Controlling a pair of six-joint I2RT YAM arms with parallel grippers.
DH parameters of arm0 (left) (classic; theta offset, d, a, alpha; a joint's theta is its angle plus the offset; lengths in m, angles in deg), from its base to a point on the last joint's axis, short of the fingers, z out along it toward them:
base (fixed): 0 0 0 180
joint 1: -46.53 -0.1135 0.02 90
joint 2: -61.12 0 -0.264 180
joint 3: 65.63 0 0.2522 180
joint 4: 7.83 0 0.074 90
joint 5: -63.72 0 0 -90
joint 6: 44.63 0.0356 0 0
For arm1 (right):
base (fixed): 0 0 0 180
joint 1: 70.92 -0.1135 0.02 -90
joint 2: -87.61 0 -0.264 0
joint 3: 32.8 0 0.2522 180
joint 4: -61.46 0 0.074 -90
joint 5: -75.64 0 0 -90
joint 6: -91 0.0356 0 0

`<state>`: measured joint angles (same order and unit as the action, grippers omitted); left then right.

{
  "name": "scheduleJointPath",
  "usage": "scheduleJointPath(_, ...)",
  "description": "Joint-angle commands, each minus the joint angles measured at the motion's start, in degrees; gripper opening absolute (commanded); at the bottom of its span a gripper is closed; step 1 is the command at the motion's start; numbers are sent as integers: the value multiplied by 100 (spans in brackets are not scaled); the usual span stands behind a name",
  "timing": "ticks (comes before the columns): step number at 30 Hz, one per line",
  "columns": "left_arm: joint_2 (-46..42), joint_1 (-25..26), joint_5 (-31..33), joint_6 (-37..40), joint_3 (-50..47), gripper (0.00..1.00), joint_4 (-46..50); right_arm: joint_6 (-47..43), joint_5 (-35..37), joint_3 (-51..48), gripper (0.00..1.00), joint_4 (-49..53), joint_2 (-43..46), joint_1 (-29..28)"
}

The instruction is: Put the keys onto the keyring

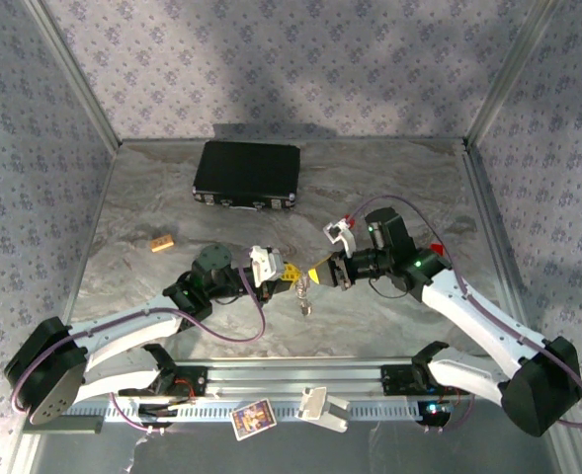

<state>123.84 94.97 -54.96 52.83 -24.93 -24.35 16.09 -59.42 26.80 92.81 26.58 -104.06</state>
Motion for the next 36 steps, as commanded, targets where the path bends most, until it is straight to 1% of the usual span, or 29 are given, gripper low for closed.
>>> scheduleJointPath(1, -135, 23, -35, 76, 31, 0, -455, 29, -149, 206, 8, 8, -47, -25)
scheduleJointPath(6, -217, 17, -87, 34, 48, 0, -549, -23, -7, 194, 5, 129, -122, 14)
scheduleJointPath(10, -311, 20, -118, 51, 143, 0, -490, -25, -110, 71, 3, 65, -322, 71)
scheduleJointPath(16, -287, 23, -162, 28, 110, 0, -475, 141, -250, -36, 4, -246, -486, 51)
scheduleJointPath(18, -273, 19, -164, 20, 101, 0, -482, 121, -229, -25, 7, -226, -442, 69)
scheduleJointPath(21, -269, 24, -153, 45, 92, 0, -457, -4, -85, 1, 20, -71, -287, 140)
scheduleJointPath(22, -269, 24, -159, 60, 92, 0, -447, -55, -35, 1, 27, -36, -220, 186)
scheduleJointPath(23, -261, 24, -155, 64, 90, 0, -427, -160, 67, 1, 36, 9, -109, 216)
scheduleJointPath(24, -251, 24, -154, 63, 84, 0, -426, -319, 235, -13, 39, 46, 19, 234)
scheduleJointPath(26, -236, 22, -156, 69, 59, 0, -451, -830, 533, -119, 42, -8, 302, 177)
scheduleJointPath(28, -201, 18, -163, 45, 40, 0, -502, -1376, 787, -376, 43, -368, 627, 60)
scheduleJointPath(30, -157, 21, -190, 29, 38, 0, -540, -2164, 826, -715, 43, -904, 935, -100)
scheduleJointPath(32, -122, 16, -225, 13, 46, 0, -566, -2751, 989, -955, 43, -1297, 1117, -241)
scheduleJointPath(34, -89, 20, -286, -34, 35, 0, -605, -3057, 1008, -949, 42, -1377, 1076, -266)
scheduleJointPath(36, -35, 19, -343, -108, 22, 0, -675, -3272, 912, -800, 39, -1235, 923, -248)
